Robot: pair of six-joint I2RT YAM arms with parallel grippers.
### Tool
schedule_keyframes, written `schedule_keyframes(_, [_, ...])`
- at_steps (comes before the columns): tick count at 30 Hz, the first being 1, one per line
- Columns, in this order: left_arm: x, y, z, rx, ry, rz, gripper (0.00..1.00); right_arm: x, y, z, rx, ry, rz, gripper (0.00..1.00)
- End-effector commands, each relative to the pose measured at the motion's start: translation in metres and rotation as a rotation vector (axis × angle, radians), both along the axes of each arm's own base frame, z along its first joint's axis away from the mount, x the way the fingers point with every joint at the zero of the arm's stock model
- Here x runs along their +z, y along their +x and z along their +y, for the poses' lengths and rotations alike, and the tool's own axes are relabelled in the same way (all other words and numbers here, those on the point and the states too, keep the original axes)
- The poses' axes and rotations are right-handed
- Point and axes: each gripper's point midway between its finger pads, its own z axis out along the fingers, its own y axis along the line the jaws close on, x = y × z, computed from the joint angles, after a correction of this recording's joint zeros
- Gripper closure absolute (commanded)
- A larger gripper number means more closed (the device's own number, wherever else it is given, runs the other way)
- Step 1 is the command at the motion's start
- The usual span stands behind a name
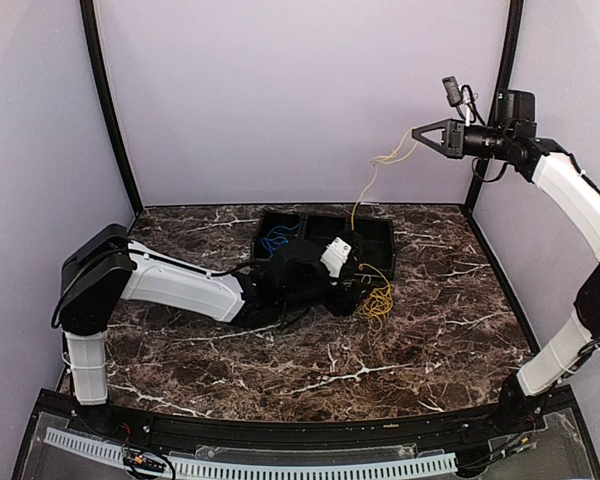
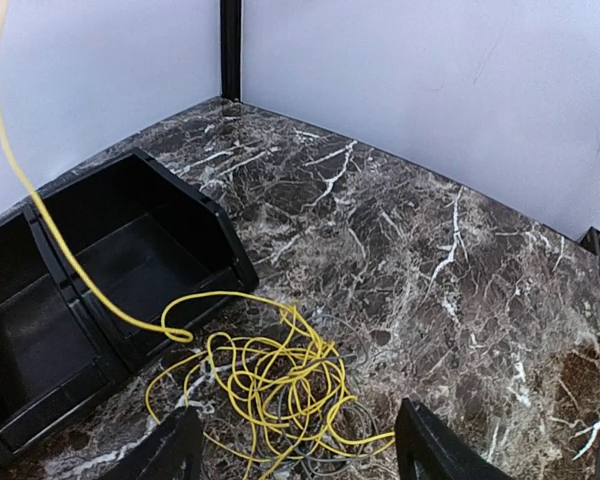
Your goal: Untangle the cables
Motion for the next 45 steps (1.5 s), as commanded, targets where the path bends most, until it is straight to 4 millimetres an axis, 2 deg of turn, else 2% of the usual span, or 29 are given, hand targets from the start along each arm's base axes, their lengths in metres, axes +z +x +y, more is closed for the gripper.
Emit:
schedule_keyframes(1, [-0.004,0.002,-0.031,-0.061,-0.045,-0.014,0.31,0.005,-0.008,-0.009,-0.119,-0.122,-0.118,1.0])
schedule_keyframes(2, [0.0,0.006,-0.037,-0.059,-0.056,-0.018,0.3,0.006,-0.009,-0.01,-0.119,-0.126,-0.12,1.0])
schedule_keyframes(3, [-0.014,0.009,-0.04,-0.053,-0.042,-0.008,0.3,0.006,-0.01,-0.01,-0.12,-0.13,-0.12,1.0])
schedule_keyframes(4, [-0.009,0.014,-0.044,-0.043,-0.055,-0.019,0.3,0.008,-0.012,-0.01,-0.116,-0.132,-0.125,1.0])
schedule_keyframes(5, [-0.022,0.017,-0.047,-0.039,-0.039,-0.012,0.3,0.009,-0.014,-0.01,-0.111,-0.133,-0.128,1.0])
schedule_keyframes(6, [-0.017,0.023,-0.051,-0.033,-0.048,-0.019,0.3,0.011,-0.016,-0.009,-0.105,-0.133,-0.131,1.0])
schedule_keyframes(8, [-0.028,0.031,-0.058,-0.027,-0.03,-0.019,0.3,0.014,-0.02,-0.007,-0.085,-0.129,-0.138,1.0])
schedule_keyframes(9, [-0.041,0.035,-0.06,-0.027,-0.006,-0.017,0.3,0.015,-0.022,-0.006,-0.076,-0.127,-0.138,1.0])
schedule_keyframes(10, [-0.041,0.04,-0.064,-0.023,0.004,-0.018,0.31,0.016,-0.023,-0.006,-0.07,-0.123,-0.14,1.0])
schedule_keyframes(11, [-0.063,0.042,-0.065,-0.028,0.053,0.003,0.31,0.019,-0.024,-0.005,-0.064,-0.119,-0.142,1.0])
schedule_keyframes(12, [-0.069,0.048,-0.068,-0.025,0.064,0.008,0.32,0.022,-0.025,-0.005,-0.062,-0.117,-0.148,1.0])
schedule_keyframes(17, [-0.102,0.046,-0.062,-0.05,0.157,0.051,0.47,0.055,-0.027,-0.011,-0.096,-0.14,-0.228,1.0])
schedule_keyframes(19, [-0.117,0.038,-0.047,-0.056,0.204,0.073,0.56,0.069,-0.024,-0.019,-0.141,-0.158,-0.267,1.0])
schedule_keyframes(20, [-0.108,0.036,-0.044,-0.059,0.201,0.065,0.58,0.077,-0.022,-0.025,-0.173,-0.167,-0.286,1.0])
schedule_keyframes(21, [-0.118,0.031,-0.034,-0.059,0.233,0.08,0.63,0.082,-0.019,-0.033,-0.21,-0.174,-0.296,1.0])
schedule_keyframes(22, [-0.108,0.029,-0.03,-0.06,0.232,0.07,0.65,0.084,-0.016,-0.042,-0.244,-0.178,-0.299,1.0])
schedule_keyframes(23, [-0.117,0.023,-0.019,-0.059,0.267,0.087,0.69,0.087,-0.012,-0.052,-0.286,-0.181,-0.299,1.0])
schedule_keyframes(24, [-0.106,0.02,-0.014,-0.061,0.264,0.077,0.71,0.09,-0.007,-0.065,-0.335,-0.184,-0.297,1.0])
schedule_keyframes(25, [-0.119,0.012,0.0,-0.064,0.303,0.101,0.76,0.092,-0.004,-0.078,-0.378,-0.184,-0.297,1.0])
schedule_keyframes(26, [-0.108,0.009,0.005,-0.064,0.296,0.096,0.77,0.095,0.001,-0.097,-0.444,-0.19,-0.295,1.0])
schedule_keyframes(27, [-0.123,0.0,0.02,-0.066,0.341,0.124,0.8,0.099,0.003,-0.114,-0.503,-0.195,-0.298,1.0])
schedule_keyframes(28, [-0.113,-0.004,0.027,-0.06,0.345,0.122,0.81,0.102,0.005,-0.135,-0.572,-0.203,-0.299,1.0])
schedule_keyframes(29, [-0.127,-0.012,0.043,-0.055,0.384,0.146,0.84,0.105,0.005,-0.146,-0.608,-0.206,-0.304,1.0])
schedule_keyframes(30, [-0.116,-0.013,0.051,-0.039,0.377,0.141,0.85,0.107,0.006,-0.165,-0.668,-0.213,-0.303,1.0])
schedule_keyframes(33, [-0.117,-0.03,0.092,0.005,0.411,0.165,0.87,0.107,0.006,-0.209,-0.798,-0.216,-0.282,1.0])
schedule_keyframes(36, [-0.118,-0.039,0.125,0.071,0.431,0.18,0.87,0.088,0.008,-0.227,-0.844,-0.257,-0.26,1.0])
schedule_keyframes(38, [-0.121,-0.047,0.147,0.103,0.445,0.192,0.87,0.058,0.008,-0.223,-0.804,-0.29,-0.228,1.0])
schedule_keyframes(42, [-0.089,-0.046,0.15,0.126,0.349,0.145,0.88,-0.024,-0.012,-0.17,-0.481,-0.393,-0.181,1.0])
schedule_keyframes(45, [-0.068,-0.04,0.143,0.131,0.294,0.105,0.89,-0.103,-0.047,-0.127,-0.258,-0.534,-0.109,1.0])
